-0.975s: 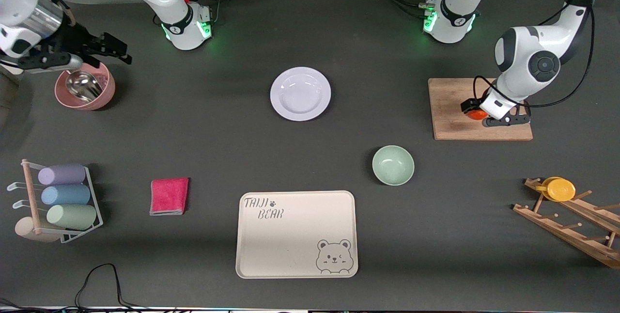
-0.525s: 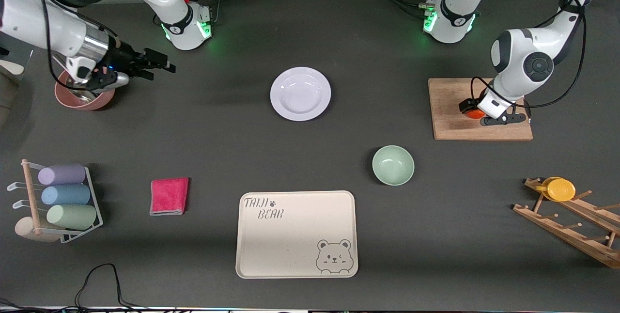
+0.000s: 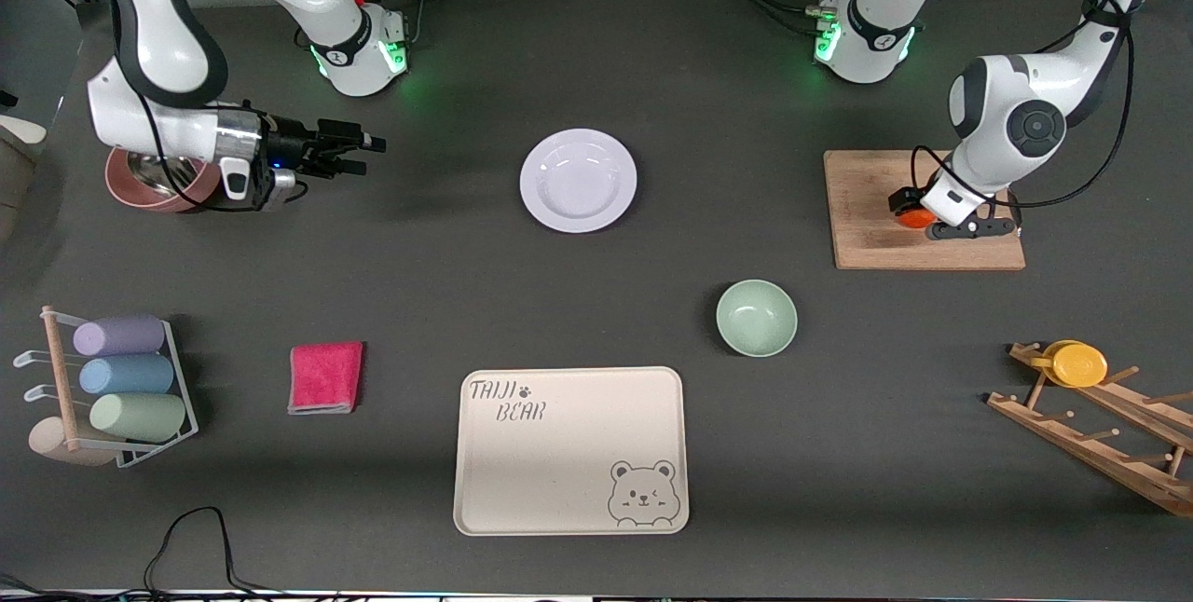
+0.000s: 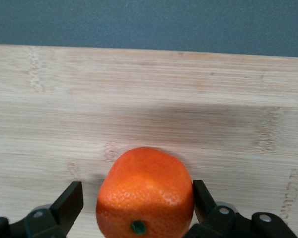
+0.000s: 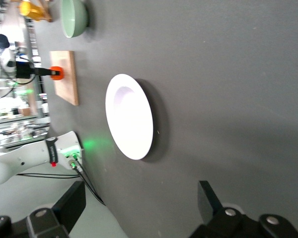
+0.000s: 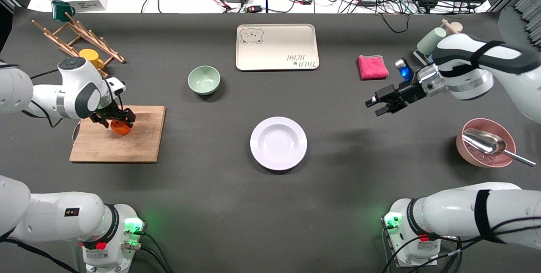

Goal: Place orange and plate with both arms
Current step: 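Close the left gripper on the orange while the right gripper reaches the plate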

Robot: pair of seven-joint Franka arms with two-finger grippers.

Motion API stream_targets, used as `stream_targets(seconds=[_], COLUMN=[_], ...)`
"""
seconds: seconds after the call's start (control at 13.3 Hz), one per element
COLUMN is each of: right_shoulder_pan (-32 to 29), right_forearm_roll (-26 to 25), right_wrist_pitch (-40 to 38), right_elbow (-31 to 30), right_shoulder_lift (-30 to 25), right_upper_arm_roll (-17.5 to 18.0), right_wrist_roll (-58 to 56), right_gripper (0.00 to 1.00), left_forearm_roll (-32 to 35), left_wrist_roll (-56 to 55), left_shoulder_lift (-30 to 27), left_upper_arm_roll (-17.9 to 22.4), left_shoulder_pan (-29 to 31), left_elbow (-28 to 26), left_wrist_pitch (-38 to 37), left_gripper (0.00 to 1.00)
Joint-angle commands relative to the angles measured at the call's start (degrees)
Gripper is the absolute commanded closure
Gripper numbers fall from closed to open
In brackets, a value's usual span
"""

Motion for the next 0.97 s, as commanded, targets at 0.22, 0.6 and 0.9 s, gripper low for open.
stream_targets(seconds=[0.22, 0.6, 0.9], right_shoulder_pan=[0.46, 0.46, 0.37], right_forearm_roll=[20.62, 25.39, 26.10], right_wrist_pitch=[-3.53, -8.90, -10.23], right_elbow=[-1.81, -1.81, -1.72], right_shoulder_lift=[20.87, 29.32, 32.75], right_upper_arm_roll=[-2.50, -2.51, -2.51], right_wrist_roll=[-32.34, -38.18, -37.92], right_gripper=[0.00, 0.00, 0.00], left_forearm_roll=[0.98, 0.98, 1.07], left_wrist_roll=[0.70, 0.70, 0.61], left_shoulder_lift=[-0.31, -0.92, -9.17], left_upper_arm_roll=[0.16, 0.33, -0.02], left_shoulder_pan=[0.47, 0.55, -0.06], left_elbow=[-0.77, -0.42, 7.20], left_wrist_pitch=[0.98, -0.07, -15.66], left_gripper=[0.86, 1.00, 1.00])
